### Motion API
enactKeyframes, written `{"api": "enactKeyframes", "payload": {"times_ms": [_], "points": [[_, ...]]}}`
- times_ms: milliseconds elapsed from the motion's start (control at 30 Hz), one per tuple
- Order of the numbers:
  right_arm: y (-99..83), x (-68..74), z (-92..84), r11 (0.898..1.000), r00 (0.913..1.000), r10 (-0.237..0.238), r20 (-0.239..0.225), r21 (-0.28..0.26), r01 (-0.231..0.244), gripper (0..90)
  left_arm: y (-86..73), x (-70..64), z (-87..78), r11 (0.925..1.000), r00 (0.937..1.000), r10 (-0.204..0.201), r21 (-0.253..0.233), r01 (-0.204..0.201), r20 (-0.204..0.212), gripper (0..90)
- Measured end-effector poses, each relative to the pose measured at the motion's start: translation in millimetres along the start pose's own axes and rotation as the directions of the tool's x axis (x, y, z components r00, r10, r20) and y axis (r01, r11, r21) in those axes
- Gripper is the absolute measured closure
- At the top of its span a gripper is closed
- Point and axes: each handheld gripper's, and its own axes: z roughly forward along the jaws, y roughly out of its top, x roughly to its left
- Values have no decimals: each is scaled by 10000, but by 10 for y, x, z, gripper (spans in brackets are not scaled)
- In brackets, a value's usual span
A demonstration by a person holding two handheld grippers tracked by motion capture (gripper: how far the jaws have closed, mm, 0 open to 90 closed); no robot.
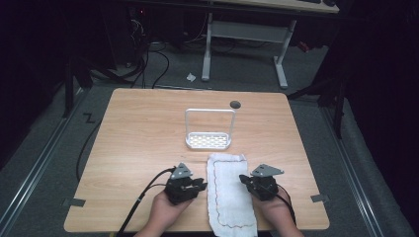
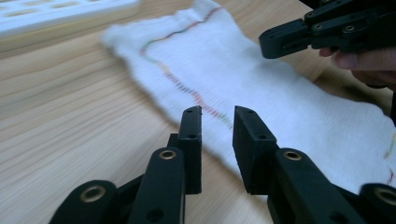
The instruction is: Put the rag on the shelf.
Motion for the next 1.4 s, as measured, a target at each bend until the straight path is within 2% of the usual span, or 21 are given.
{"api": "enactKeyframes", "payload": {"times_ms": [33,100,133,167,200,233,367,533,667,767,867,933,1000,1033,1067,1100,1167,1233,1300,1333,1400], "points": [[-29,-26,-13,9997,9997,228,-74,42,-228,900,28,-39,86,9999,9999,101,122,-101,24,737],[-71,-54,-20,9995,9997,243,-5,203,-243,900,62,-96,243,9985,9995,299,455,-303,82,749],[-94,-72,-12,9991,9997,231,43,357,-233,900,66,-119,305,9966,9989,470,678,-470,2,783],[-94,-72,-12,9991,9997,231,43,357,-233,900,61,-134,356,9935,9977,664,933,-647,-151,793],[-103,-72,4,9986,9997,262,-18,451,-261,900,47,-132,378,9922,9967,797,978,-776,-180,802],[-103,-72,4,9986,9997,262,-18,451,-261,900,39,-123,371,9931,9972,726,936,-708,-164,802],[-87,17,51,9991,9998,-18,-215,422,27,900,-8,-92,283,9927,9975,688,1002,-669,-149,808],[-27,196,130,9984,9977,-345,-582,429,370,900,-139,-34,70,9926,9976,671,1029,-647,-197,807],[19,371,189,9964,9929,-696,-966,413,739,900,-227,33,-108,9920,9981,551,1151,-516,-273,808],[46,494,222,9944,9883,-911,-1224,427,969,900,-285,49,-221,9899,9973,653,1283,-604,-343,807],[62,589,249,9913,9836,-1213,-1333,353,1271,900,-358,67,-293,9930,9978,565,1058,-527,-332,803],[62,593,251,9910,9831,-1240,-1344,332,1295,900,-374,79,-303,9949,9990,369,950,-345,-236,794],[58,584,249,9919,9835,-1167,-1386,330,1223,900,-351,65,-298,9942,9990,395,1007,-371,-214,761],[51,570,250,9930,9830,-1093,-1475,286,1147,900,-335,60,-308,9944,9981,540,928,-510,-293,724],[51,570,250,9930,9830,-1093,-1475,286,1147,900,-315,72,-329,9959,9973,573,729,-538,-463,724],[50,567,250,9930,9828,-1097,-1488,279,1151,900,-290,109,-351,9981,9973,431,468,-404,-594,714],[48,569,250,9920,9819,-1188,-1473,256,1239,900,-229,224,-379,10000,9938,83,23,-81,-1107,641],[47,565,251,9913,9807,-1251,-1503,218,1298,900,-175,357,-375,9997,9847,-106,-238,66,-1741,590],[45,562,250,9912,9804,-1256,-1518,214,1303,900,-127,491,-315,9984,9734,-511,-367,440,-2231,579],[44,559,250,9910,9799,-1281,-1527,201,1327,900,-95,568,-265,9958,9693,-885,-440,805,-2293,580],[41,556,247,9908,9796,-1293,-1542,200,1339,900,-47,636,-180,9941,9676,-1076,-413,1008,-2283,571]]}}
